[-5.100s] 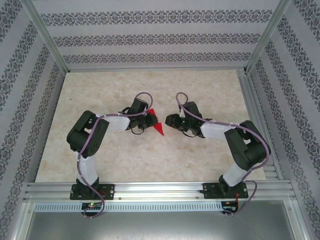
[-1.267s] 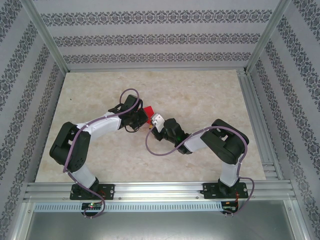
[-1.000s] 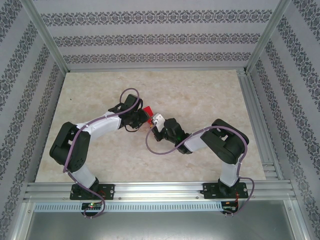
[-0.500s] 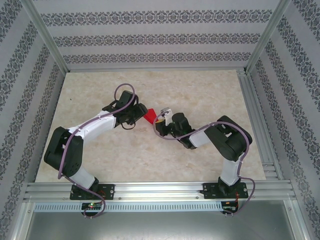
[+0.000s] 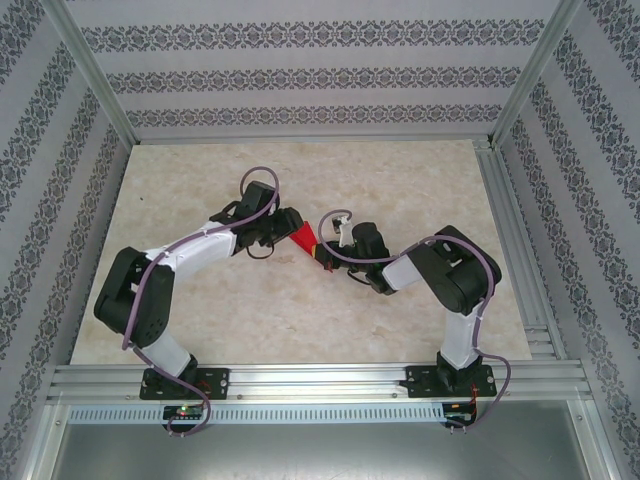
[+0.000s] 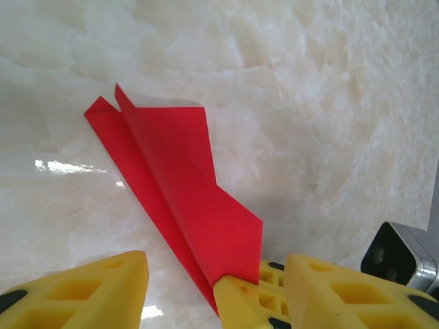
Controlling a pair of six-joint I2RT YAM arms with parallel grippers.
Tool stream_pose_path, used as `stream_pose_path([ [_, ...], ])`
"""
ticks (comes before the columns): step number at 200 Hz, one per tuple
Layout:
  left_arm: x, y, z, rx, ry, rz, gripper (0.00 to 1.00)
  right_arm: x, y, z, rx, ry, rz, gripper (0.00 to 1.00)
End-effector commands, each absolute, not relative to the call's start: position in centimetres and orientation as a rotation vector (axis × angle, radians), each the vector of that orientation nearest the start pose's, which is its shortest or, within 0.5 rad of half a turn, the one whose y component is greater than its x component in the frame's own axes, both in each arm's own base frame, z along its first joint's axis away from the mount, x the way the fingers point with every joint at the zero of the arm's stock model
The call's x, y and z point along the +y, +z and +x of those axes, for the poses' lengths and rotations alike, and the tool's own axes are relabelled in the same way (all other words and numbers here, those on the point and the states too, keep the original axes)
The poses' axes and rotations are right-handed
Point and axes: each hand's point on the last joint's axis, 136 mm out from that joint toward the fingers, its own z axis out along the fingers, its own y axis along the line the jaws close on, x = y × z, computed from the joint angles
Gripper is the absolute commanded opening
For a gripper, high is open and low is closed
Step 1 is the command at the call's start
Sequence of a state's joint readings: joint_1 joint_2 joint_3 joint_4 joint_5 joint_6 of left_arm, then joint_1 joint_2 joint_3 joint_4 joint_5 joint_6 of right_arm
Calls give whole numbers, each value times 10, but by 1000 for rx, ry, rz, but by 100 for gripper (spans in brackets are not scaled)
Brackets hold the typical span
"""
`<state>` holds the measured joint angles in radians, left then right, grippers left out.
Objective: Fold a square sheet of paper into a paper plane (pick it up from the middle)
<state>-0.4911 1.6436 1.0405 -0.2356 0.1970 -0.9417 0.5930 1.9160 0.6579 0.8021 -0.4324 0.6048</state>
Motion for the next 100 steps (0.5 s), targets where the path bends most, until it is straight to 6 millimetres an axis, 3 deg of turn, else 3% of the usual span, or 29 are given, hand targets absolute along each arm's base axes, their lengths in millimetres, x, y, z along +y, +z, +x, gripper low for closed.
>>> stream_pose_path([
  [1,-246,101,371,2537,-888,-384,52,315,46,329,2179,1242,-259,0],
  [30,-249,92,370,2554,-889,-357,45,315,42,329,2202,1283,-224,0],
  [100,-265,77,371,2580,-954,-281,40,309,36,334,2235,1339,-131,0],
])
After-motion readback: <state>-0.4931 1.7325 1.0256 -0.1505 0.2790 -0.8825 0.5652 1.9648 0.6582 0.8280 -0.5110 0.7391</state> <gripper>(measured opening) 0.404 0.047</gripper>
